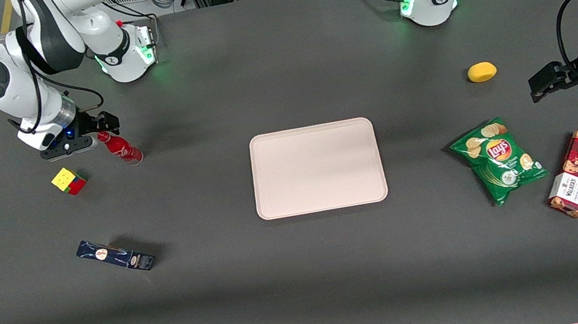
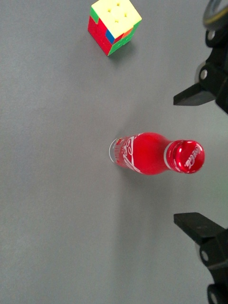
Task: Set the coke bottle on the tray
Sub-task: 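Close the right gripper around the bottle's neck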
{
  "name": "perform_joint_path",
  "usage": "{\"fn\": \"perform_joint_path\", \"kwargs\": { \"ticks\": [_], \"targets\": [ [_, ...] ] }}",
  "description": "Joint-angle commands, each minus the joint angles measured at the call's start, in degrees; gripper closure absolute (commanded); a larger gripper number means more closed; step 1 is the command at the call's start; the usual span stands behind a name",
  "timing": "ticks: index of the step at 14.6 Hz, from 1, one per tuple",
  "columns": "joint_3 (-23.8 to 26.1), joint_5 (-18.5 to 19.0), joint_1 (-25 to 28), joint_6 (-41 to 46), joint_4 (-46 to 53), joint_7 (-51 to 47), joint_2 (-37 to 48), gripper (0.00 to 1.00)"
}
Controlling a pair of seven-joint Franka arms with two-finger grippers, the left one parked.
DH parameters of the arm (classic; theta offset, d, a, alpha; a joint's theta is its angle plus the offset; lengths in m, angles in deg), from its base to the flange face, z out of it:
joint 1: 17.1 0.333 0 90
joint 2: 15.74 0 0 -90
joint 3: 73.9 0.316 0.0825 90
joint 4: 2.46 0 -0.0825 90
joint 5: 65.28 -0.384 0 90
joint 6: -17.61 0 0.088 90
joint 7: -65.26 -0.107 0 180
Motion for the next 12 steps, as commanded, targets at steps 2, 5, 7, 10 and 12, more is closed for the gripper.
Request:
{"fn": "perform_joint_path", "kwargs": {
  "ticks": [2, 5, 7, 10, 12],
  "targets": [
    [0.05, 1.58, -1.0, -1.86, -2.12, -1.41, 1.15, 0.0],
    [0.05, 1.58, -1.09, -2.39, -2.74, -1.41, 1.15, 0.0],
    [0.05, 1.58, -1.09, -2.39, -2.82, -1.5, 1.15, 0.03],
    [0.05, 1.58, -1.09, -2.39, -2.82, -1.5, 1.15, 0.19],
    [-0.04, 1.58, -1.09, -2.48, -2.82, -1.5, 1.15, 0.3]
  ]
}}
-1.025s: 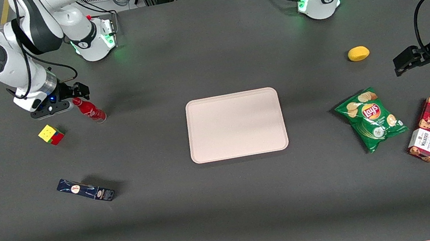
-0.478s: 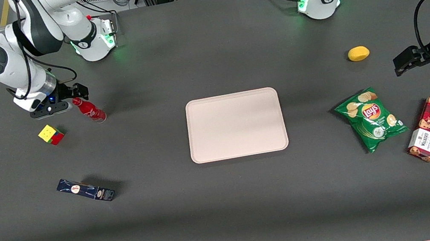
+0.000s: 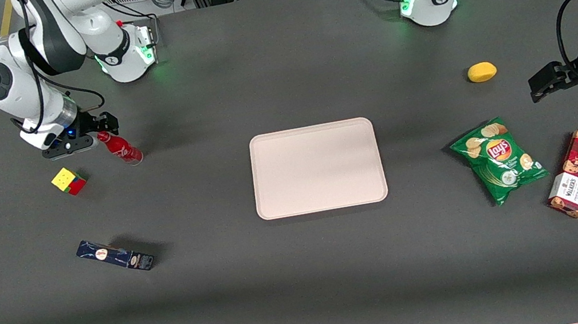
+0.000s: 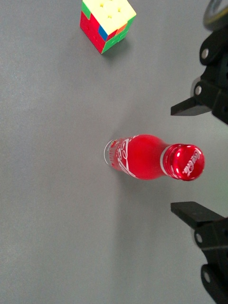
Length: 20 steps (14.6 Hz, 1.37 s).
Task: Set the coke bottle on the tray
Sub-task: 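Close the right gripper around the bottle's neck, then lift the bottle and carry it toward the white tray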
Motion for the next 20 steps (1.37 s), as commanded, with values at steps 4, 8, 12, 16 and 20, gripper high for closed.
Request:
{"fn": "perform_joint_path", "kwargs": {
  "ticks": [4, 8, 12, 16, 20],
  "targets": [
    [-0.02, 1.53, -0.34, -1.37, -1.09, -1.49, 0.97, 0.51],
    [-0.02, 1.53, -0.34, -1.54, -1.09, -1.58, 0.71, 0.72],
    [-0.11, 1.53, -0.34, -1.54, -1.0, -1.85, 0.62, 1.0],
    [-0.11, 1.44, -0.25, 0.12, 0.83, -1.85, 0.62, 1.0],
    [-1.6, 1.44, -0.17, 8.45, 8.47, -0.97, 0.97, 1.0]
  ]
}}
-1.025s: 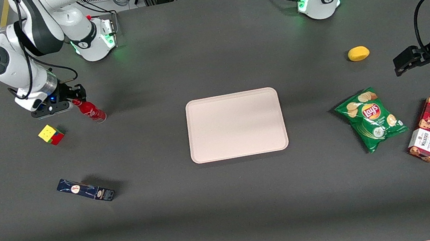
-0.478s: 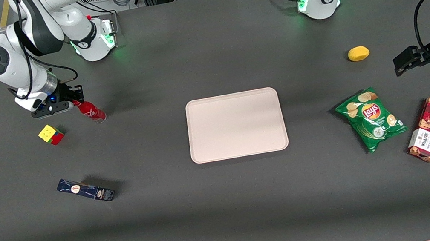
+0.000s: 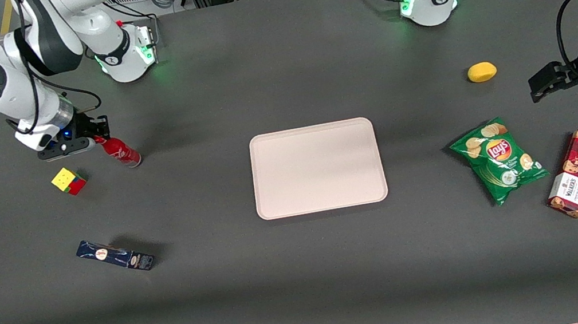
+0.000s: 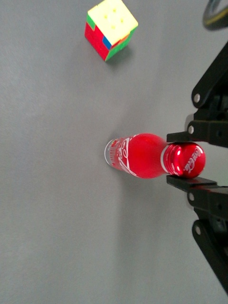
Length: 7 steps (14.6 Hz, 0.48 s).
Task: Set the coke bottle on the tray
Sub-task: 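Lift the bottle and carry it toward the white tray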
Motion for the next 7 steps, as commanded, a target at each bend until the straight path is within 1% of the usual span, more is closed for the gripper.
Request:
{"fn": "perform_joint_path", "kwargs": {
  "ticks": [1, 4, 7],
  "targets": [
    [-1.3, 1.41, -0.01, 8.63, 8.48, -0.82, 0.98, 1.0],
    [-0.95, 1.32, 0.51, 15.49, 16.39, -0.82, 0.46, 1.0],
    [0.28, 0.71, 1.04, 21.3, 25.79, -0.9, -2.35, 1.0]
  ]
}}
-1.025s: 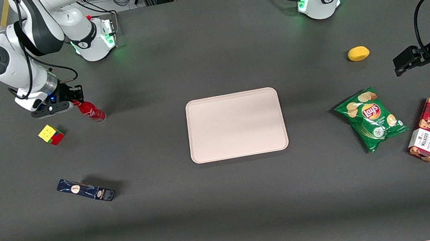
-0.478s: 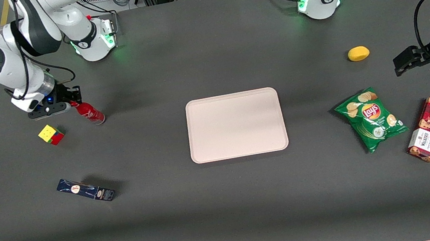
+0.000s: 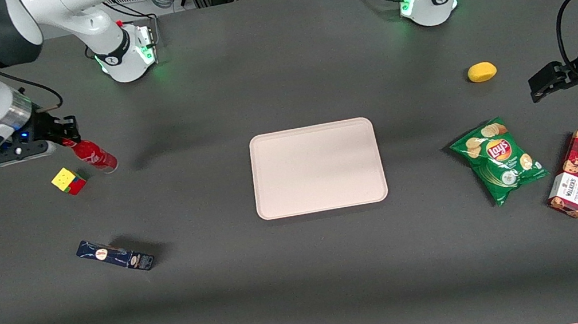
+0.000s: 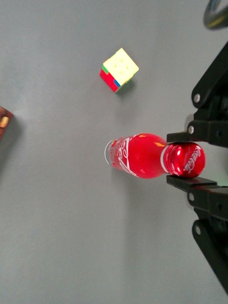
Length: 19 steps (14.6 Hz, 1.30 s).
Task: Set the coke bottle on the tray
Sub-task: 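Lift the bottle and carry it toward the white tray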
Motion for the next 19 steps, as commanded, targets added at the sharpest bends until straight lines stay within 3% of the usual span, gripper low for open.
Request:
{"fn": "perform_joint_path", "kwargs": {
  "ticks": [1, 9, 13, 19],
  "targets": [
    [1.86, 0.51, 1.22, 7.72, 12.49, -0.99, -3.8, 1.0],
    [11.43, -5.2, 1.4, 17.84, 35.97, -5.55, -14.87, 1.0],
    [17.93, -8.71, 1.75, 19.69, 43.54, -15.82, -21.11, 1.0],
    [26.55, -10.04, 4.11, 19.7, 53.38, -30.05, -32.62, 1.0]
  ]
}}
